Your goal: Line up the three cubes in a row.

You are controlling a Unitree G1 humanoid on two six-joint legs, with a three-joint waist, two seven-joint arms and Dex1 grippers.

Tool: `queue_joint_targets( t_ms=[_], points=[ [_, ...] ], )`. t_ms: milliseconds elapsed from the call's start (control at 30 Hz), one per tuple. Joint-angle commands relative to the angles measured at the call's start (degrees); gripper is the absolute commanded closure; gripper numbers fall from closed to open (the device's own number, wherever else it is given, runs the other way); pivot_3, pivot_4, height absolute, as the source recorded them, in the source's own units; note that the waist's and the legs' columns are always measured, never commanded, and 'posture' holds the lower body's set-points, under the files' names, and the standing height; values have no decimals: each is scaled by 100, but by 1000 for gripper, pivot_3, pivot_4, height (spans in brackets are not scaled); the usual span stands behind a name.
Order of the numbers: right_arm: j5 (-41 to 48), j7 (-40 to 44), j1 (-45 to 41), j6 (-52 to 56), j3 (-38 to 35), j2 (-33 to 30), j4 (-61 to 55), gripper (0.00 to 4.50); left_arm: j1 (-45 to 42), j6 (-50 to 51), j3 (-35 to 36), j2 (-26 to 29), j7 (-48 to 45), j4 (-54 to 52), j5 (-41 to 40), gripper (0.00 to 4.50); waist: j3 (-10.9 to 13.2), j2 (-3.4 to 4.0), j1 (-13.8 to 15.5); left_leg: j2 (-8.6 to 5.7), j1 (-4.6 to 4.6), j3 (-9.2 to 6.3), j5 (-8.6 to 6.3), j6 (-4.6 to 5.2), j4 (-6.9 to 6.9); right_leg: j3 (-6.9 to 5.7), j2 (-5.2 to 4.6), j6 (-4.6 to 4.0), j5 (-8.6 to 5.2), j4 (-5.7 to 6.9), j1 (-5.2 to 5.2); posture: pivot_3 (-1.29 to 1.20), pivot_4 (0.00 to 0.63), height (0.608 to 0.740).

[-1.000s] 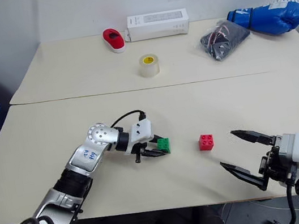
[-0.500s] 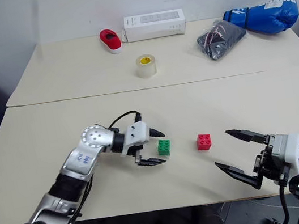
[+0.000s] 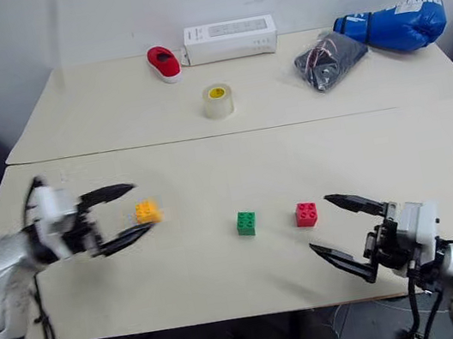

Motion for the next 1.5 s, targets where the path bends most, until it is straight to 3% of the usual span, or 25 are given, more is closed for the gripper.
queue_joint_targets(
  t_ms=[33,167,300,433,567,700,833,933,1167,1200,1333,1500],
  points=[
    [-68,165,-60,-262,135,-27,-88,0,514,-553,822,130,129,639,11,88,0,-2,15,0,-1,0,-2,0,0,0,0,0,0,-1,-1,0,150,740],
    [-150,260,-109,-395,214,-77,-39,0,835,-534,1100,304,162,1402,-52,88,-4,-12,116,-2,-2,-1,-13,7,2,-1,-8,0,0,-27,1,0,150,740],
    [-213,235,-203,-480,230,-67,69,0,617,-326,781,399,-63,1422,-153,88,-9,-22,136,-5,-3,-4,-24,7,3,-1,-16,0,0,-28,1,0,150,740],
    [-262,188,-273,-542,243,-69,174,0,-69,10,78,439,-316,1242,-159,88,-10,-21,107,-4,-3,-3,-25,3,2,0,-15,0,0,-20,-2,0,150,740],
    [-315,118,-308,-607,206,-72,273,0,-980,-277,-967,495,-894,1668,323,88,-10,-22,82,-6,-1,5,-23,0,2,-2,-7,1,1,6,-1,0,150,740],
    [-297,-1,-215,-571,111,-115,188,0,-2057,-871,-1739,264,-1190,2738,841,88,-10,-21,55,-4,-2,20,-18,-1,2,3,10,1,1,7,-7,0,150,740],
    [-273,-70,-7,-607,-21,-152,93,0,-2632,-1358,-2056,75,-1430,3618,1070,88,-10,-22,36,0,0,36,-17,-1,2,1,55,2,1,6,-12,0,150,740],
    [-281,-38,160,-746,-110,-104,135,0,-2905,-1712,-2200,37,-1630,4117,1215,639,-10,-24,16,6,0,44,-17,0,3,5,63,4,2,4,-15,0,150,740],
    [-312,-84,692,-1156,-238,60,228,0,-3114,-1881,-2379,-93,-2236,4125,1149,2871,-10,-24,31,8,-1,43,-17,0,4,17,62,4,2,6,-16,0,150,740],
    [-330,-70,755,-1231,-242,78,264,0,-3131,-1947,-2507,-158,-2361,3969,1187,3020,-10,-24,39,8,0,44,-17,0,5,18,62,4,2,6,-16,0,150,740],
    [-328,20,844,-1392,-255,66,409,0,-3446,-2181,-3046,-502,-2706,3632,1435,3014,-10,-24,103,10,-1,42,-18,0,14,33,62,4,2,9,-16,0,150,740],
    [-293,84,885,-1435,-212,7,487,0,-3785,-2463,-3244,-769,-2642,4086,1595,3014,-10,-24,83,8,-7,36,-21,7,32,31,63,7,4,11,-12,0,150,740]
  ],
)
